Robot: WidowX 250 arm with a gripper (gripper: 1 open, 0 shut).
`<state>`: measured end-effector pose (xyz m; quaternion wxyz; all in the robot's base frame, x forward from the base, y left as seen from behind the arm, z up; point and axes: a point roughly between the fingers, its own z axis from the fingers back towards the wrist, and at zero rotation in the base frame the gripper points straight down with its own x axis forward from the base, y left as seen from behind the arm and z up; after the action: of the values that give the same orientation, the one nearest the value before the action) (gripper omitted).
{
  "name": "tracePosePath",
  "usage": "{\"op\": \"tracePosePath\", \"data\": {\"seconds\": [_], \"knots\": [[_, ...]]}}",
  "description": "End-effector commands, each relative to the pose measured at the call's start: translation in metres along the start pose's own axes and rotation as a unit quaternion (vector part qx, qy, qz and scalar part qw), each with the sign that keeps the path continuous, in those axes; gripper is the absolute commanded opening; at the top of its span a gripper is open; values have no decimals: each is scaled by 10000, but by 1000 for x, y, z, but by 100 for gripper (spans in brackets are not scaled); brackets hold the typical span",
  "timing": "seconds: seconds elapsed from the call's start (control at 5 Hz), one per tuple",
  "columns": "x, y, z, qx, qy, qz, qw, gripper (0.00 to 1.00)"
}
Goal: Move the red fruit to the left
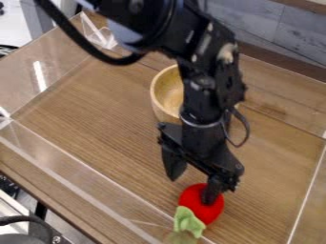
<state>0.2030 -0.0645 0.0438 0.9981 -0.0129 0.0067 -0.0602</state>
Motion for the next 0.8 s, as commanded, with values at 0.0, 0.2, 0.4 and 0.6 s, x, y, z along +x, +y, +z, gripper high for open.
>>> {"op": "tracePosePath", "data": {"seconds": [0.0,0.2,0.4,0.6], "knots": [[15,-4,-5,-54,-264,-64,9996,100],[26,-4,-12,-52,-324,-52,9994,100],[28,-1,-9,-28,-403,-232,9989,0],[29,-1,-4,-8,-479,-413,9980,0]]}}
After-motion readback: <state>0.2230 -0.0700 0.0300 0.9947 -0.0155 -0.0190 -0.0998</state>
